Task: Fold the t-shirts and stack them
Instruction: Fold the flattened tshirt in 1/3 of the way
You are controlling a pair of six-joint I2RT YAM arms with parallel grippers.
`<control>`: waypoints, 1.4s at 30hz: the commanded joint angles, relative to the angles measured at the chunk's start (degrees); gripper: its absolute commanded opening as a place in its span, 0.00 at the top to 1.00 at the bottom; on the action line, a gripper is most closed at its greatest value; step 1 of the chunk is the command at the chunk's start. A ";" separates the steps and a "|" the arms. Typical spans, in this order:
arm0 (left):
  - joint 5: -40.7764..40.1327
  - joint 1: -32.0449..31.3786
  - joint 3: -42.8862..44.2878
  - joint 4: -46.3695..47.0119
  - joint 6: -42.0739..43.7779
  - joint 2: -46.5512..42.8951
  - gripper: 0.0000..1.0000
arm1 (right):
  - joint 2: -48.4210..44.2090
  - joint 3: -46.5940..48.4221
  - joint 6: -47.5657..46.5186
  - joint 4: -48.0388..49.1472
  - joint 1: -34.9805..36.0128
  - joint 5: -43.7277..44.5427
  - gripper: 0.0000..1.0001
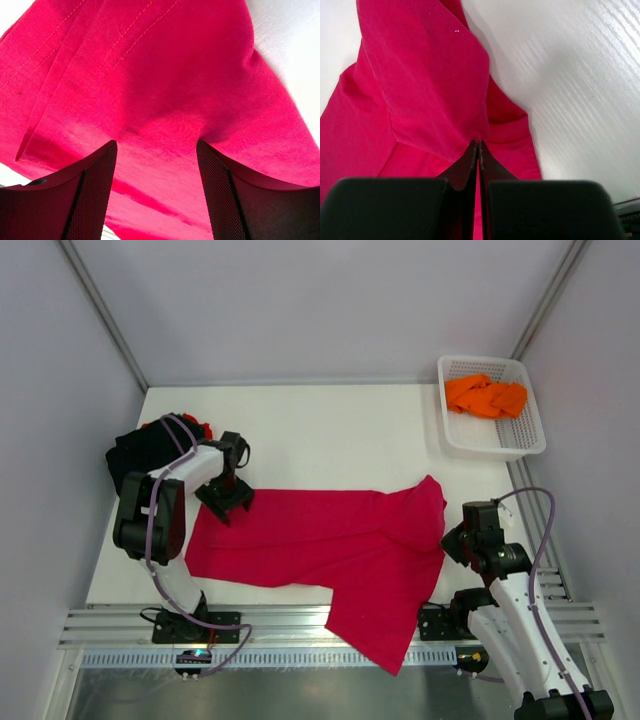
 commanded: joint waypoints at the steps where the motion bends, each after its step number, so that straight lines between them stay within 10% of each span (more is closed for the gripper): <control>1: 0.33 -0.17 0.87 0.63 -0.83 0.09 0.33 | -1.52 0.24 2.65 -1.31 0.02 -1.14 0.97; 27: 0.59 -0.17 2.27 -0.25 -0.92 0.09 0.34 | -9.34 2.00 6.96 -10.63 0.02 -5.62 0.97; 33: 0.24 -0.17 2.27 -0.69 -0.65 -0.26 0.34 | -9.34 2.61 5.47 -13.61 0.11 -4.05 0.59; 42: 0.15 -0.17 2.36 -1.21 -0.65 -1.14 0.34 | -7.95 6.57 2.57 -11.78 0.02 -2.55 0.59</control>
